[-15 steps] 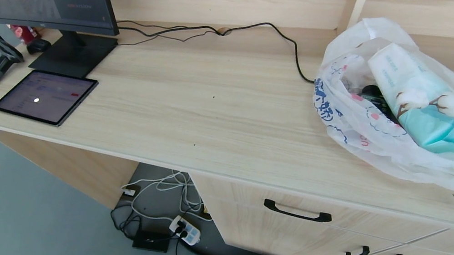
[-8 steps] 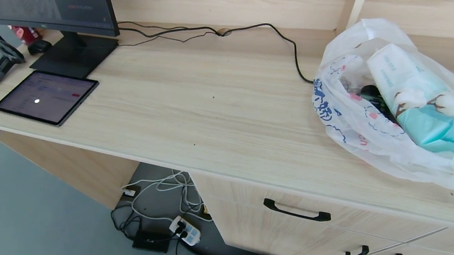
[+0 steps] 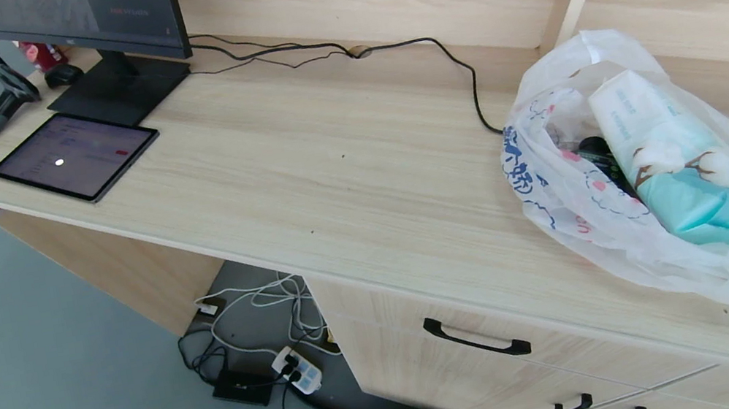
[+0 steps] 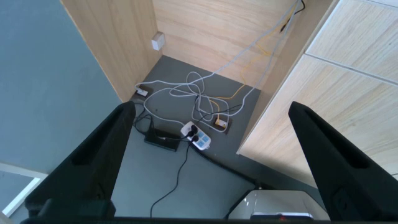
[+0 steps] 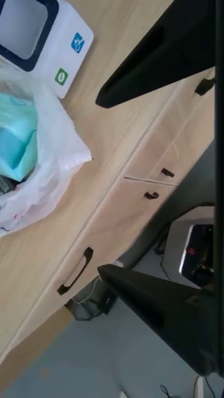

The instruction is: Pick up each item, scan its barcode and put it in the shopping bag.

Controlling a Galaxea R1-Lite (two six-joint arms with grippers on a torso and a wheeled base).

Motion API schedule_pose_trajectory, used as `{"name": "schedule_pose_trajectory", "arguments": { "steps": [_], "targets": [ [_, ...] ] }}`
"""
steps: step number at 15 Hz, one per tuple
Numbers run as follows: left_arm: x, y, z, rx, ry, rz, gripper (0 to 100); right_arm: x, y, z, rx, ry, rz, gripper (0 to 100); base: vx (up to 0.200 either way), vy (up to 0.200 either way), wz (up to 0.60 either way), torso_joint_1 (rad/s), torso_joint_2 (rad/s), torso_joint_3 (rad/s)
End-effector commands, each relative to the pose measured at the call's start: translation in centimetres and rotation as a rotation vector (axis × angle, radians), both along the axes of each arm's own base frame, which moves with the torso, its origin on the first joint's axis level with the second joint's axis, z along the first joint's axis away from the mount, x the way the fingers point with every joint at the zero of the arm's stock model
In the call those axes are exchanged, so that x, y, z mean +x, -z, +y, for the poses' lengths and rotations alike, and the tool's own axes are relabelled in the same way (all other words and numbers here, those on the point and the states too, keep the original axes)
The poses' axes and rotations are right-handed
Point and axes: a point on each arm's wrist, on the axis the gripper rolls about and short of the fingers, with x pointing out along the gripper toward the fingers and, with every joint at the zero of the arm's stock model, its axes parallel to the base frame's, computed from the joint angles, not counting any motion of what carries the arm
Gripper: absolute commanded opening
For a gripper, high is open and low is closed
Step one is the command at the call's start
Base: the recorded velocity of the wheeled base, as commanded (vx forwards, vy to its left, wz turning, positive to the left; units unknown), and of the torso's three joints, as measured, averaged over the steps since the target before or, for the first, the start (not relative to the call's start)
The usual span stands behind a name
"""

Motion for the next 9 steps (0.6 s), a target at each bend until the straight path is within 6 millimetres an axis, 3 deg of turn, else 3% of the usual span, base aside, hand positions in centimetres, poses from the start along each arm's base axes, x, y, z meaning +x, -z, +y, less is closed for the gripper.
{"name": "schedule_pose_trajectory", "arguments": {
  "steps": [1,4,7,9],
  "targets": [
    [0.0,0.0,0.0,0.001,0.0,-0.001,100,0.6,4.1,0.1,-0.031,0.079,-0.022,100,0.0,0.0,0.0,0.0,0.0,0.0],
    [0.0,0.0,0.0,0.008,0.0,-0.001,100,0.2,6.7,0.1,-0.049,0.034,-0.075,100,0.0,0.0,0.0,0.0,0.0,0.0],
    [0.0,0.0,0.0,0.014,0.001,-0.002,100,0.6,7.2,-0.2,-0.067,-0.124,-0.01,100,0.0,0.0,0.0,0.0,0.0,0.0],
    [0.0,0.0,0.0,0.019,0.001,-0.002,100,0.4,7.4,-0.3,-0.065,-0.079,-0.007,100,0.0,0.0,0.0,0.0,0.0,0.0]
  ]
}}
